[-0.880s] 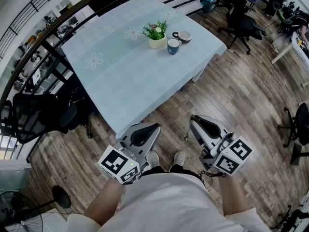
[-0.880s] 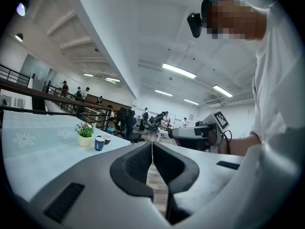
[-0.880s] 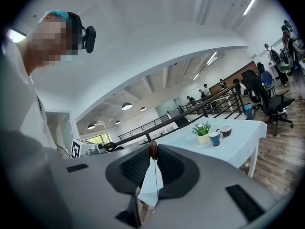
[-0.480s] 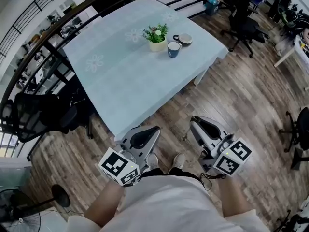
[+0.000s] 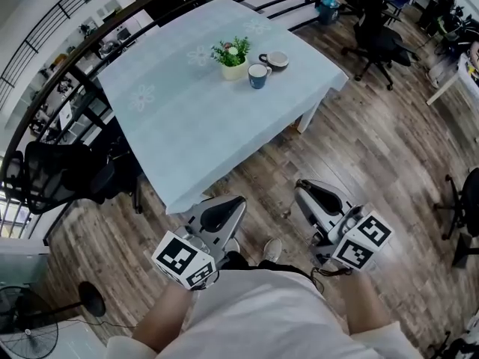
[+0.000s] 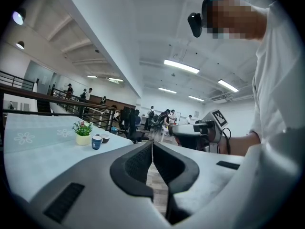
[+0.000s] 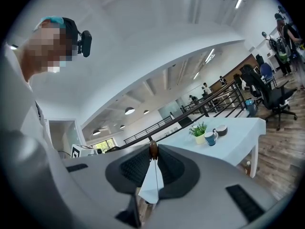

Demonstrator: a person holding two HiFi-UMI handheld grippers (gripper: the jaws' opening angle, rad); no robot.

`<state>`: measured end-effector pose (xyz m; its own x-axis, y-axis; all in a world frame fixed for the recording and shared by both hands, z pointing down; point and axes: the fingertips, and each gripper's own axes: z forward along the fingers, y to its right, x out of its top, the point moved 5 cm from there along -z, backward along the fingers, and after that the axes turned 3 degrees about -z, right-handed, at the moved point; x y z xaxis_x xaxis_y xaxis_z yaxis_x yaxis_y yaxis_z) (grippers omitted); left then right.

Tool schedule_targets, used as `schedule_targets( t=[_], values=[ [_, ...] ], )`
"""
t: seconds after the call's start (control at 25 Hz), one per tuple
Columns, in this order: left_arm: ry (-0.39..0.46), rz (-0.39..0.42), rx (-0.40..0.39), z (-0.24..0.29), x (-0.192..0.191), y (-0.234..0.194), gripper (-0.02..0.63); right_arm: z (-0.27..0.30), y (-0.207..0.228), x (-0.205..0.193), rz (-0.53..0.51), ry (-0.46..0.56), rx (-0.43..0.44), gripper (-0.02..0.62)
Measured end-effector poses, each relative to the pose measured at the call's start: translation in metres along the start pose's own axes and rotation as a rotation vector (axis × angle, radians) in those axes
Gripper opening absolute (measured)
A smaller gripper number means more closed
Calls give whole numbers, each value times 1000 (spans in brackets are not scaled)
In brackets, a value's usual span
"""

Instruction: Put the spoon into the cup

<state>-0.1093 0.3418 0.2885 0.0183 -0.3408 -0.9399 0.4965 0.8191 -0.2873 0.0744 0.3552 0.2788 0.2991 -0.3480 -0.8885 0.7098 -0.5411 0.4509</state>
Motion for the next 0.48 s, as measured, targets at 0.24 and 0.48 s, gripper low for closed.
schedule_targets(
  t=[0.24, 0.48],
  values=[
    [-14, 10, 23, 11, -5, 8, 28, -18, 19, 0, 15, 1, -9, 60],
    [-14, 0, 39, 21, -10, 2, 28, -22, 36, -6, 25, -8, -22, 60]
  ],
)
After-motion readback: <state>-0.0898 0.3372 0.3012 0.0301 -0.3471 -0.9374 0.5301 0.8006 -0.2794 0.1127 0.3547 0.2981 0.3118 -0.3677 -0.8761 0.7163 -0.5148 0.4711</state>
